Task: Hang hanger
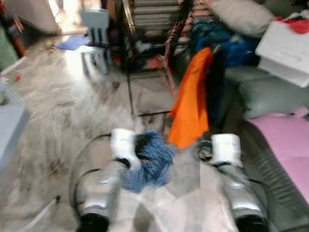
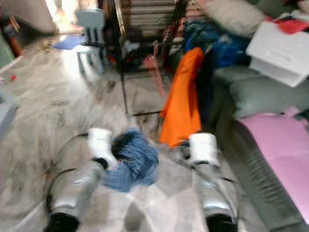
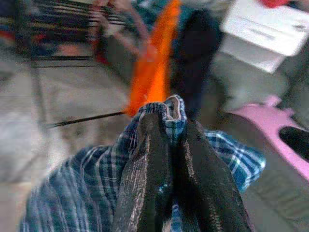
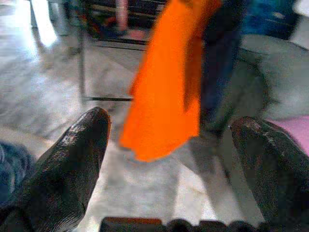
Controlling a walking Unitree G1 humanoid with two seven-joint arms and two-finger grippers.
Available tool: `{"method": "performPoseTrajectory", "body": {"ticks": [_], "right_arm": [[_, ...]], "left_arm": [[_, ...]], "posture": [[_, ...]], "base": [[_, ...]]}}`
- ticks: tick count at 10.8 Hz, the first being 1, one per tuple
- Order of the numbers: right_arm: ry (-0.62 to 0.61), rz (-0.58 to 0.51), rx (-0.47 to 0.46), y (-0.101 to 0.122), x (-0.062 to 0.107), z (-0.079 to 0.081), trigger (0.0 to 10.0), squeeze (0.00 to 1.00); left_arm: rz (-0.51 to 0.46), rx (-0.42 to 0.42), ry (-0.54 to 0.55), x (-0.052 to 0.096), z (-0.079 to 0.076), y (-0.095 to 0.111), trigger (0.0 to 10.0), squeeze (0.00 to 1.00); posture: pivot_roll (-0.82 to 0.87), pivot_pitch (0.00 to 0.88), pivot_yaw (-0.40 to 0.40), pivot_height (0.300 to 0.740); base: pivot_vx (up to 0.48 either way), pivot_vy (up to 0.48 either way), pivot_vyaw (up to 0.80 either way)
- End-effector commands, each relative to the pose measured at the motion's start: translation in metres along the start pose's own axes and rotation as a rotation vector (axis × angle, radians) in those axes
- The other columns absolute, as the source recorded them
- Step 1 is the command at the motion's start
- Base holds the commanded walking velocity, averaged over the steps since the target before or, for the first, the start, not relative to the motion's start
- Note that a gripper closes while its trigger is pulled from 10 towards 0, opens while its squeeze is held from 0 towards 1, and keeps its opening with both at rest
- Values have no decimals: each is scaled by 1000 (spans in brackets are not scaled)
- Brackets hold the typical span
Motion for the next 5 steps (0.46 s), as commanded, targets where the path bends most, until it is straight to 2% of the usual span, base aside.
{"method": "performPoseTrajectory", "body": {"ticks": [1, 3, 4, 5], "right_arm": [[-18, 10, 7, -3, 1, -10, 10000, 0], [30, 24, 1, -7, 3, -4, 10000, 0], [101, 46, 37, -13, 8, 7, 10000, 0], [142, 52, 64, -15, 11, 12, 10000, 0]], "left_arm": [[-9, -20, 14, -2, -3, 0, 10000, 0], [6, -65, 129, 6, 17, -6, 10000, 0], [35, -67, 211, 17, 35, -17, 10000, 0], [51, -56, 266, 26, 46, -25, 10000, 0]], "posture": [[-59, 10, 2, 740], [-58, 12, -6, 740], [-52, 14, -27, 740], [-44, 13, -45, 740]], "base": [[0, 0, 0], [0, 0, 0], [0, 0, 0], [0, 0, 0]]}}
Point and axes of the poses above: a point about 5 cm out from each wrist's last joint towards the gripper, its own x axis pointing back from the gripper into the wrist, its own y axis along the axis of the wrist's last joint, z = x × y, the point moved 4 cm from there along -x, pointing out of the wrist towards the gripper, and after that the axes turned 7 degrees about -x, right-handed, at the moved point
